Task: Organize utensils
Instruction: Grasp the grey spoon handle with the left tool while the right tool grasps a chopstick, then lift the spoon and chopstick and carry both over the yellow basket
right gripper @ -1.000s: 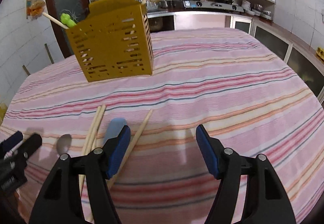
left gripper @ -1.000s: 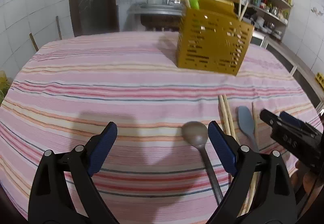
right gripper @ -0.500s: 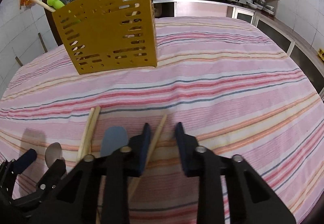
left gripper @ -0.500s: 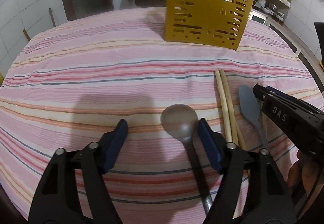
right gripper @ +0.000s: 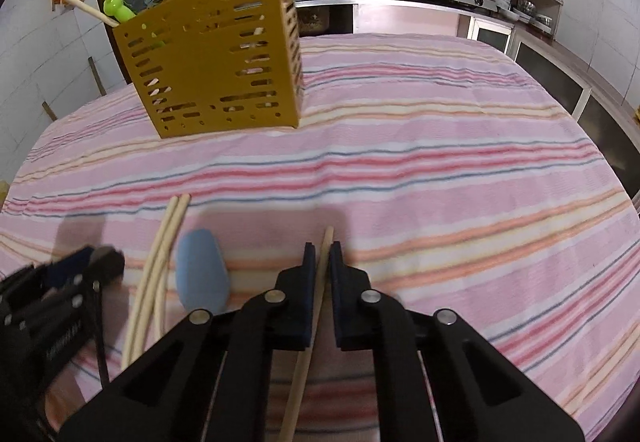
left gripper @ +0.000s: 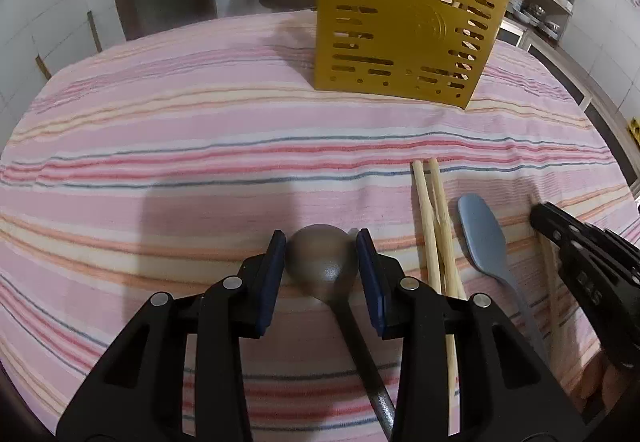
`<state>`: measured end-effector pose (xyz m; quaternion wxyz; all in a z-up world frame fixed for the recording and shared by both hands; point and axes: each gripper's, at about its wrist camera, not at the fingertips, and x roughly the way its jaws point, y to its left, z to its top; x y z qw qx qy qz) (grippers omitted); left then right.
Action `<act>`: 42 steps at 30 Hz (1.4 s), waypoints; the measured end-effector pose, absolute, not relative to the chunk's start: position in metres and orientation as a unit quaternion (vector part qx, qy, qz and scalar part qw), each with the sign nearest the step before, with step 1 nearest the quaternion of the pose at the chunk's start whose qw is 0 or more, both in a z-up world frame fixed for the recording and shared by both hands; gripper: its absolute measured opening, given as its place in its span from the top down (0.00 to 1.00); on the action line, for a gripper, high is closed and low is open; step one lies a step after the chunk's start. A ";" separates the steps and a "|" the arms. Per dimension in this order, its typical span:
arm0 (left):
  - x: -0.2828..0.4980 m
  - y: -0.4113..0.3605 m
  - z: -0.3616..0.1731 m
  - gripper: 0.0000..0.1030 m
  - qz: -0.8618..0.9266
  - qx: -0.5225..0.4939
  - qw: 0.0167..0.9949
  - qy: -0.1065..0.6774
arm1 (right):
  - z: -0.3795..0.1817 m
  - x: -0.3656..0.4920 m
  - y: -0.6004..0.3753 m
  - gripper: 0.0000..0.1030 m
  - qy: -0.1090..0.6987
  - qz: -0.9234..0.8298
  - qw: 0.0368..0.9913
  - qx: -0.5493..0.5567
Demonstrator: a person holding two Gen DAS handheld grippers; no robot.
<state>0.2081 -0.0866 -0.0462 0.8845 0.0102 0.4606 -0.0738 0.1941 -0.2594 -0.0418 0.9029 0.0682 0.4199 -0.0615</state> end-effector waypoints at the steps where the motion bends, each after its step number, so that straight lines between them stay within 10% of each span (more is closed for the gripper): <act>1: 0.209 -0.087 -0.046 0.66 -0.074 0.012 0.885 0.460 | -0.042 0.192 -0.262 0.93 0.421 -0.059 0.902 0.072; 42: 0.129 -0.057 0.070 0.66 -0.060 0.081 0.982 0.159 | 0.069 0.102 -0.283 0.94 0.124 -0.051 0.987 0.087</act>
